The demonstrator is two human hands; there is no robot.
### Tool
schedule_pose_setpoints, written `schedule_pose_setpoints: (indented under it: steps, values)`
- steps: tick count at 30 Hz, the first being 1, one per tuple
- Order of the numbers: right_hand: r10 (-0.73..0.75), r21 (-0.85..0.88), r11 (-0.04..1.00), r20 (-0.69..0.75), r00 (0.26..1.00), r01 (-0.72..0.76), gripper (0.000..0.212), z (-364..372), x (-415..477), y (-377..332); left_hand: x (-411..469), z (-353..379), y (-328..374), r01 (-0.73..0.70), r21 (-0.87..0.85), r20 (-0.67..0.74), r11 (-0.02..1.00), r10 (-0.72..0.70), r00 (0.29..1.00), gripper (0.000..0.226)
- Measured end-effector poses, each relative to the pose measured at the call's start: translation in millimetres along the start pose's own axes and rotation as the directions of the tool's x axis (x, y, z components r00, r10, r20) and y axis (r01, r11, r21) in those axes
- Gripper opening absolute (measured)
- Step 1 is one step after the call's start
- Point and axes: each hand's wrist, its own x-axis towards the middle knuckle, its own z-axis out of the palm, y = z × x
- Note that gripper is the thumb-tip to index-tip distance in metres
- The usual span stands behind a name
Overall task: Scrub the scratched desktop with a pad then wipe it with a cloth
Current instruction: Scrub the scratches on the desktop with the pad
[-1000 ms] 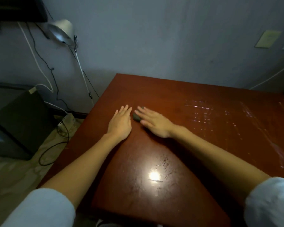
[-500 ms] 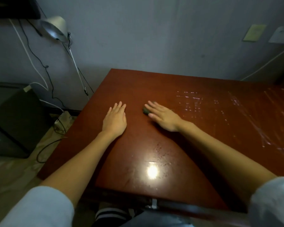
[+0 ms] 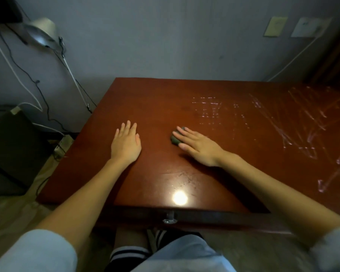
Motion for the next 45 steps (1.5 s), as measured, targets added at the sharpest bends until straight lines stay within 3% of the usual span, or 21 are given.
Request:
schedule_pose_setpoints:
  steps: [7, 9, 13, 17, 24, 27, 32, 35, 40, 42, 45]
  values:
    - [-0.306, -0.002, 0.952, -0.028, 0.952, 0.306, 0.056, 37, -68, -84, -19, -3, 25, 0.081, 0.016, 0.074, 0.997, -0.082, 0.994, 0.054]
    - [-0.261, 0.021, 0.965, -0.035, 0.965, 0.262, 0.055, 35, -102, -75, -21, -4, 43, 0.059, 0.003, 0.113, 0.998, -0.059, 0.992, 0.056]
    - [0.005, 0.003, 1.000, -0.047, 0.999, -0.005, 0.059, 15, -129, -27, -21, -3, 83, -0.127, -0.031, 0.112, 0.991, 0.130, 0.985, 0.056]
    - [0.130, 0.034, 0.991, -0.103, 0.986, -0.127, 0.082, 18, -105, -19, -28, 9, 99, -0.214, -0.064, 0.077, 0.975, 0.219, 0.973, 0.053]
    - [-0.061, 0.015, 0.998, -0.110, 0.992, 0.063, 0.060, 39, -135, -73, -33, 10, 95, -0.236, -0.085, 0.052, 0.968, 0.241, 0.969, 0.050]
    - [0.049, 0.048, 0.998, -0.123, 0.991, -0.043, 0.059, 29, -169, -49, -34, 11, 95, -0.232, -0.085, 0.045, 0.969, 0.236, 0.971, 0.050]
    - [0.251, 0.076, 0.967, -0.173, 0.952, -0.241, 0.082, 17, -145, -5, -34, 14, 97, -0.221, -0.064, 0.035, 0.973, 0.223, 0.974, 0.051]
    - [0.223, 0.002, 0.974, -0.188, 0.957, -0.226, 0.087, 23, -109, -20, -34, 13, 97, -0.221, -0.069, 0.039, 0.973, 0.224, 0.974, 0.051]
    - [-0.041, -0.034, 0.999, -0.090, 0.995, 0.038, 0.062, 33, -150, -51, -36, 14, 96, -0.225, -0.066, 0.030, 0.972, 0.228, 0.973, 0.050]
    - [-0.018, -0.024, 1.000, -0.077, 0.997, 0.016, 0.063, 24, -163, -32, -35, 15, 96, -0.224, -0.064, 0.026, 0.973, 0.226, 0.974, 0.050]
    - [0.137, -0.026, 0.990, -0.120, 0.983, -0.141, 0.076, 8, -144, 10, -35, 17, 97, -0.214, -0.058, 0.008, 0.975, 0.215, 0.977, 0.050]
